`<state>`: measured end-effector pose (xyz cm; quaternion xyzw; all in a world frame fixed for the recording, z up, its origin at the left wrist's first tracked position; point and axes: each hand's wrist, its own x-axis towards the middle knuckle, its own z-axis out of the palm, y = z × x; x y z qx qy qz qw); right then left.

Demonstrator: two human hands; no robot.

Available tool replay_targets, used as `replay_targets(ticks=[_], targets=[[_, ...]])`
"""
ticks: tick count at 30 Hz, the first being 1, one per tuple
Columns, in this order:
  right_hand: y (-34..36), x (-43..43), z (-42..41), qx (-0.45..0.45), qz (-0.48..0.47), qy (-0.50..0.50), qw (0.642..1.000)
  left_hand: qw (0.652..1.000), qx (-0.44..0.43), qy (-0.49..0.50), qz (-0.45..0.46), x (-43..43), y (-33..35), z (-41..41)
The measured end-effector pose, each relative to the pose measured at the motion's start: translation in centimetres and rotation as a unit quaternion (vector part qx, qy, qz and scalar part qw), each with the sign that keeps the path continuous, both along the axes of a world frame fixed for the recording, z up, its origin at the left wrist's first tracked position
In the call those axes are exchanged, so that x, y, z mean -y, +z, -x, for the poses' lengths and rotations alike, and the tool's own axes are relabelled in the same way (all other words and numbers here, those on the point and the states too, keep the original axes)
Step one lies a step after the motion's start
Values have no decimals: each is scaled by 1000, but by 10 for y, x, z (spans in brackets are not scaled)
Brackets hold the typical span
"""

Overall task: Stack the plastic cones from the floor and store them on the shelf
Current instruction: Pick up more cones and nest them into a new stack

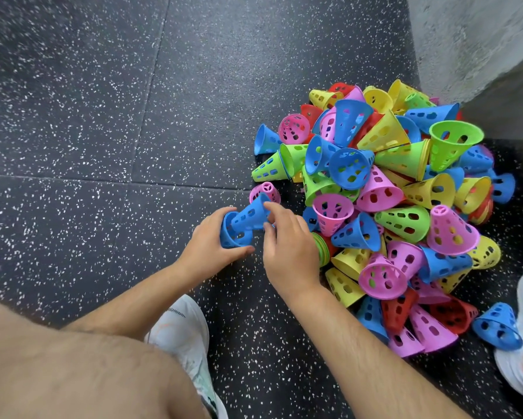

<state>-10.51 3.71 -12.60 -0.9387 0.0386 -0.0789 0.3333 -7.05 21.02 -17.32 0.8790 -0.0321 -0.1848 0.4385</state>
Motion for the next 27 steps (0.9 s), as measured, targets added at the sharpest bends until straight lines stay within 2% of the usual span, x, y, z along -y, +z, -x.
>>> replay_targets(ticks=[4, 7, 9, 12, 15, 17, 22, 27], targets=[[-3, -5, 0, 4, -65, 48, 997, 997, 4, 2, 71, 8, 12, -8], [-6, -5, -3, -15, -128, 88, 988, 997, 13, 8, 76, 13, 19, -13], [-7, -2, -12, -22, -150, 70, 986, 997, 22, 12, 76, 12, 17, -16], [-9, 6, -38, -45, -105, 41, 993, 997, 21, 20, 65, 9, 11, -19], [-8, 12, -60, -148, -11, 78, 986, 998, 14, 28, 53, 5, 7, -18], [-8, 13, -66, -184, 28, 98, 978, 998, 9, 29, 47, 4, 6, -17], [-12, 14, -65, -128, 69, 74, 987, 999, 4, 30, 35, 2, 4, -15], [-14, 10, -55, -135, 57, 47, 988, 999, 0, 25, 24, 3, 4, -13]])
